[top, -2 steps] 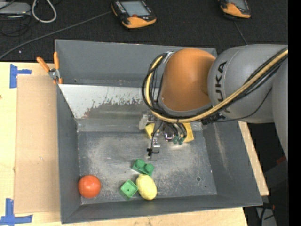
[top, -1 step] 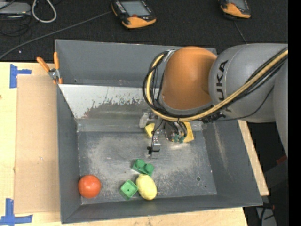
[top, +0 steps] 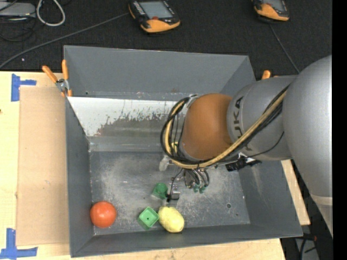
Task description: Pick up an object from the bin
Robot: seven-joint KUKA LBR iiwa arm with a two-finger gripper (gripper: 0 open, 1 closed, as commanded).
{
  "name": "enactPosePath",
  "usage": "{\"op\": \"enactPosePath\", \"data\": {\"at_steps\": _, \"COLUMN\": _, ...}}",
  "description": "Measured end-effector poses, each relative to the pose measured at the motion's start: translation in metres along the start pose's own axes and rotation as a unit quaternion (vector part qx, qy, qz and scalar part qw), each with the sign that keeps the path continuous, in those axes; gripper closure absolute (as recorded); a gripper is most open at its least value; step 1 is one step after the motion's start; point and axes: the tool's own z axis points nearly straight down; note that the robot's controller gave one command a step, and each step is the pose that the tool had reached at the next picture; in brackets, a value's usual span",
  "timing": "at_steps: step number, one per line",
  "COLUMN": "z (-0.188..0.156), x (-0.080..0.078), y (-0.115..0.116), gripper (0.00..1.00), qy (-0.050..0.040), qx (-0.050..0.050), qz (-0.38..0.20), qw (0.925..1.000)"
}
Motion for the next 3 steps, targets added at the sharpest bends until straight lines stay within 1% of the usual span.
{"op": "enactPosePath", "data": {"at_steps": 1, "z": 0.011, "x": 0.010, "y": -0.001, "gripper": 0.00, "qy": -0.0014, "qx": 0.000, "qz": 0.001, "qw": 1.0000}}
{"op": "enactPosePath", "data": {"at_steps": 2, "z": -0.010, "x": 0.021, "y": -0.025, "gripper": 0.00, "qy": 0.0033, "qx": 0.001, "qz": 0.072, "qw": 0.9974}}
{"op": "enactPosePath", "data": {"at_steps": 3, "z": 0.021, "x": 0.010, "y": -0.034, "gripper": 0.00, "qy": -0.0003, "qx": -0.001, "qz": 0.081, "qw": 0.9967}}
